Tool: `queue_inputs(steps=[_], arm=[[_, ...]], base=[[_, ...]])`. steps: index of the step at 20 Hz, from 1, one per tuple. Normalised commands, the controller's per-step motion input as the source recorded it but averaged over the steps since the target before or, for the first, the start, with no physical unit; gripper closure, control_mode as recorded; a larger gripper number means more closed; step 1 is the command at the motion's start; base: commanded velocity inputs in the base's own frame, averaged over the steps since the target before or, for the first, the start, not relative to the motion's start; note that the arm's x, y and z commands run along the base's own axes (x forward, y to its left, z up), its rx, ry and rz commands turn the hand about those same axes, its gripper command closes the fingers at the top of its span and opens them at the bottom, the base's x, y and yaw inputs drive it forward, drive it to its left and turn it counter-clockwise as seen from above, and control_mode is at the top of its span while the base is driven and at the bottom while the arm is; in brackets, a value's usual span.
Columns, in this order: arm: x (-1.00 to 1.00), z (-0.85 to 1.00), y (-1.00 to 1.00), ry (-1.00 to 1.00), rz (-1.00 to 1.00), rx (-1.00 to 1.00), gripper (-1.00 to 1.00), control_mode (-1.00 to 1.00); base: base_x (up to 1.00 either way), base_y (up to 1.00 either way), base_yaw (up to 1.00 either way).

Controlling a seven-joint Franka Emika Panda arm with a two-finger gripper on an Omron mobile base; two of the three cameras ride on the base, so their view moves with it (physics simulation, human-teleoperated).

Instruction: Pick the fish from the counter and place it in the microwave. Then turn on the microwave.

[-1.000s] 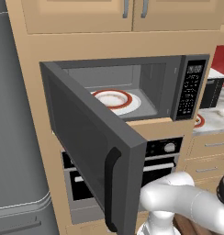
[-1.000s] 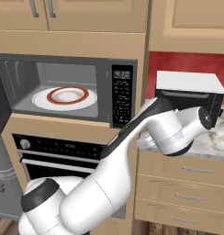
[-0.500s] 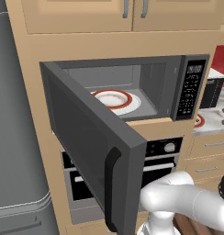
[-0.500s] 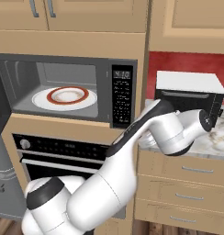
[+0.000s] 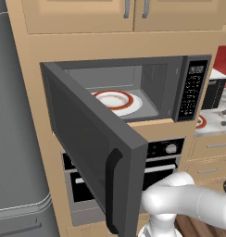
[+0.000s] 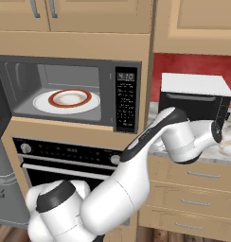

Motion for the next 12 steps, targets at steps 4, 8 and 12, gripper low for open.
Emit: queue_inputs(steps=[4, 8, 12], arm=[[0.16, -0.13, -0.03, 0.00, 0.00, 0.04, -1.00, -1.00], [0.20, -0.10, -0.02, 0.00, 0.00, 0.00, -1.00, -1.00], [0.19, -0.09, 0.00, 0.00, 0.00, 0.00, -1.00, -1.00]], base=[[0.00, 0.00, 0.00], [0.00, 0.00, 0.00], [0.00, 0.00, 0.00]])
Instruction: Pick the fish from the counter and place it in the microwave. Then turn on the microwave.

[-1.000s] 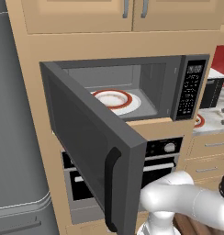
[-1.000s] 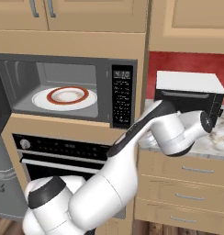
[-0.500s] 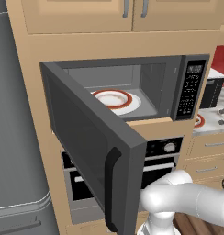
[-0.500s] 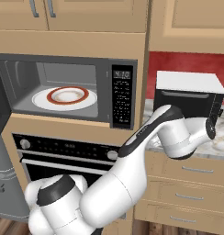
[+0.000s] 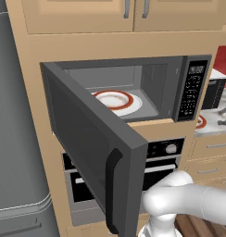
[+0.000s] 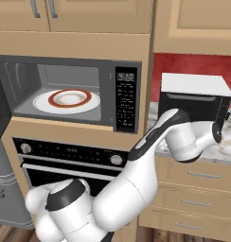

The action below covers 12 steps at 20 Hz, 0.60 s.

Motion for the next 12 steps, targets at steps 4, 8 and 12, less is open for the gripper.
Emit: queue_inputs(steps=[4, 8, 12], arm=[[0.18, -0.09, -0.01, 0.00, 0.00, 0.00, -1.00, -1.00], [0.17, -0.13, 0.00, 0.00, -0.01, 0.01, -1.00, -1.00], [0.16, -0.11, -0.01, 0.00, 0.00, 0.03, -1.00, -1.00]], base=[[0.00, 0.00, 0.00], [0.00, 0.00, 0.00], [0.00, 0.00, 0.00]])
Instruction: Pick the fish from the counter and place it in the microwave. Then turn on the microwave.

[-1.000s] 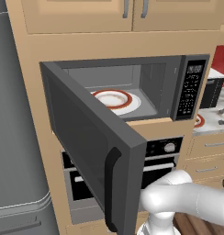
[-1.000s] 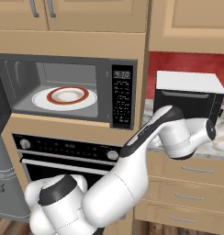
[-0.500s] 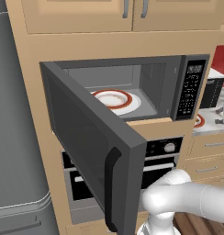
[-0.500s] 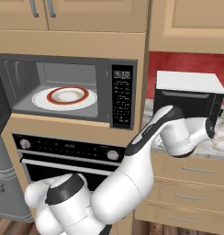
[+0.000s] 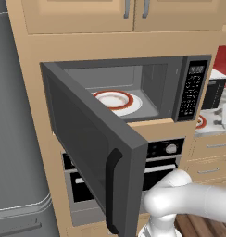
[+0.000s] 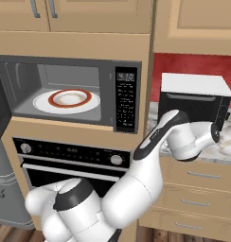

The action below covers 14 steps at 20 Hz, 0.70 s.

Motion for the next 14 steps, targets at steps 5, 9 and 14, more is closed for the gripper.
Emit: queue_inputs(steps=[5, 9, 14], arm=[[0.15, -0.11, -0.05, 0.00, 0.00, 0.04, -1.00, -1.00], [0.12, -0.12, -0.08, 0.00, 0.00, 0.01, -1.00, -1.00], [0.11, -0.11, -0.07, 0.00, 0.00, 0.00, -1.00, -1.00]], base=[[0.00, 0.00, 0.00], [0.00, 0.00, 0.00], [0.00, 0.00, 0.00]])
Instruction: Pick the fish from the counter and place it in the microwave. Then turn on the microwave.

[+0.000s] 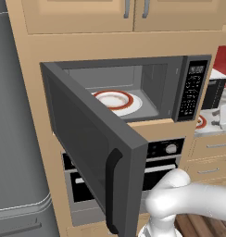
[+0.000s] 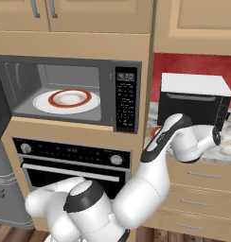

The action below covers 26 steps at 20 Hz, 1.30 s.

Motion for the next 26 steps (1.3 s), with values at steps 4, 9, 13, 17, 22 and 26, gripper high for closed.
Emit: queue_inputs(steps=[4, 9, 13, 17, 22, 26], arm=[[0.13, -0.08, -0.07, 0.00, -0.01, 0.00, -1.00, -1.00], [0.13, -0.10, -0.05, 0.00, -0.02, 0.00, -1.00, -1.00], [0.14, -0.11, -0.05, 0.00, -0.03, 0.01, -1.00, -1.00], [0.15, -0.10, -0.03, 0.00, -0.03, 0.01, -1.00, -1.00], [0.16, -0.10, -0.02, 0.00, -0.03, 0.00, -1.00, -1.00], [0.15, -0.09, -0.07, 0.00, -0.02, 0.00, -1.00, -1.00]], base=[[0.00, 0.00, 0.00], [0.00, 0.00, 0.00], [0.00, 0.00, 0.00], [0.00, 0.00, 0.00], [0.00, 0.00, 0.00], [0.00, 0.00, 0.00]])
